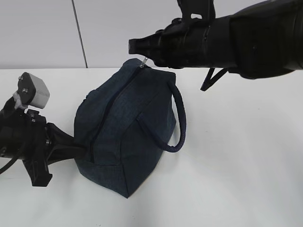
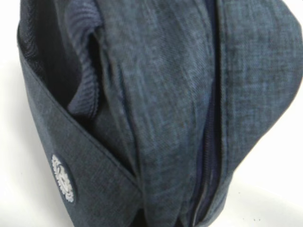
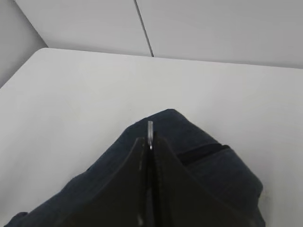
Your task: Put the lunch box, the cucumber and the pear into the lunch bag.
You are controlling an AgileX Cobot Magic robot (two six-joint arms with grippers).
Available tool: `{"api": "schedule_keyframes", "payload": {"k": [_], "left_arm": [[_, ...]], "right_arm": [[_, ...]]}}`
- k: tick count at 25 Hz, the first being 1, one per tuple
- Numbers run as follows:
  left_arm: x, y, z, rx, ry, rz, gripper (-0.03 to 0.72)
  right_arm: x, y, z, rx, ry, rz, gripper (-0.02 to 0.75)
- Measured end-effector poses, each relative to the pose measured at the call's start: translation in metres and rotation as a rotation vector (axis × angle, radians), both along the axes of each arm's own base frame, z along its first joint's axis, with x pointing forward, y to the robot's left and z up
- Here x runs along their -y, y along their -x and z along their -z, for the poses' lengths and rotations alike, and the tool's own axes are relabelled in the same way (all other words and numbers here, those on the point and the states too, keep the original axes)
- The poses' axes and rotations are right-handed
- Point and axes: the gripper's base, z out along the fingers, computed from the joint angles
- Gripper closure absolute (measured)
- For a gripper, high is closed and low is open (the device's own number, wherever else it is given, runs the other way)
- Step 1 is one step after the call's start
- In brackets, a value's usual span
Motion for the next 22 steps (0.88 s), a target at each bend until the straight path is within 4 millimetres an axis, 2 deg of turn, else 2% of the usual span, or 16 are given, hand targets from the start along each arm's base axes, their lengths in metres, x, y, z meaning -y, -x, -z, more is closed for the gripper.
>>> {"api": "schedule_keyframes", "payload": {"k": [8,12,18,22], "left_arm": [[0.0,0.0,0.0,0.002,-0.004,0.005,0.679],[-0.001,0.0,0.001,0.006,-0.017,0.01,0.68],[-0.001,0.0,0.001,0.009,-0.03,0.017,0.68],[-0.002,-0.001,0.001,0.009,-0.035,0.013,0.68]], "right_arm": [[0.025,-0.043,0.015,-0.076,-0.085,0.039,0.738],[0.037,-0.064,0.034,-0.138,-0.132,0.072,0.738],[0.044,-0.085,0.057,-0.207,-0.196,0.088,0.738],[0.056,-0.098,0.074,-0.267,-0.283,0.114,0.738]]}}
